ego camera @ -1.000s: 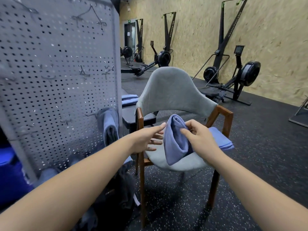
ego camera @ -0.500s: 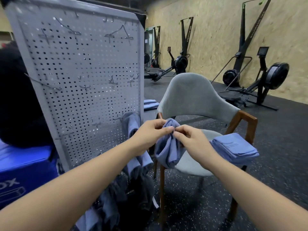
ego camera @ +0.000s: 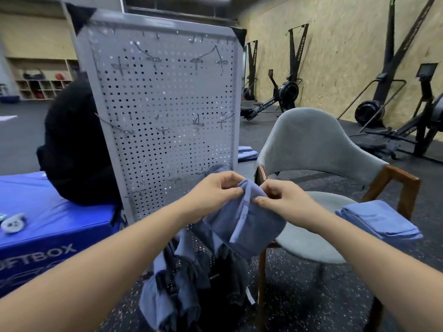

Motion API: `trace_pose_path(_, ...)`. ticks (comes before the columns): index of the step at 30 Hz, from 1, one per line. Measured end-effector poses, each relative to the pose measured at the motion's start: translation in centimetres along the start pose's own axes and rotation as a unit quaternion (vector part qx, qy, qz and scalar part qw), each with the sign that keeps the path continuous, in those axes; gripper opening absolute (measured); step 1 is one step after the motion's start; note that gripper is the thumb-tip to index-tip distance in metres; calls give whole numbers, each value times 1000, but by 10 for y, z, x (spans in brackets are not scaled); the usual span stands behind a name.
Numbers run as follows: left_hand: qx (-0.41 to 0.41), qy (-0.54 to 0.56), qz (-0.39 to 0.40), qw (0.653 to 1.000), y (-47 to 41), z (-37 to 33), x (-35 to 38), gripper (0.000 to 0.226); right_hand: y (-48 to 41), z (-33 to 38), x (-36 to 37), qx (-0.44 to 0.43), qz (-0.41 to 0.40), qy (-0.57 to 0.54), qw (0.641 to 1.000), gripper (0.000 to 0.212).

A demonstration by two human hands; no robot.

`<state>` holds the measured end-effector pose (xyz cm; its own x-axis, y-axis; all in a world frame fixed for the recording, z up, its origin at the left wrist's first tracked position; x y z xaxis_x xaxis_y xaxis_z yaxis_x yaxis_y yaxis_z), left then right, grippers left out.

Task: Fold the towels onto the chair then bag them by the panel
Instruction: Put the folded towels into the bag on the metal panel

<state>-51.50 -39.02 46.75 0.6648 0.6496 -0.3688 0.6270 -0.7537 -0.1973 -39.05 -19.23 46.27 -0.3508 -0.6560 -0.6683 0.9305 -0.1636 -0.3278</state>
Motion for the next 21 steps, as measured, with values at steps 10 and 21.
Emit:
trace_pose_path(10,-90,-45,-104,989,14,39,-23,22,-35,19,53,-29,-55,96,993,25)
trace_pose_path(21,-107,38,-79,990,19,66,-54,25,-59,28,85,-13,-41,84,996,28)
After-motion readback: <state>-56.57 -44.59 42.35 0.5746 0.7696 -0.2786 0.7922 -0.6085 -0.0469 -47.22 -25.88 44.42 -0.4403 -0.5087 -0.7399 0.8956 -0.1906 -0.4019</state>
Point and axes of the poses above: each hand's wrist, its own y-axis away from the middle knuckle, its own x-axis out of the palm, z = x × y, the point moved 1 cm from there along -y, towards the middle knuckle, and after that the axes turned 3 degrees about -x, right-handed, at the moved point
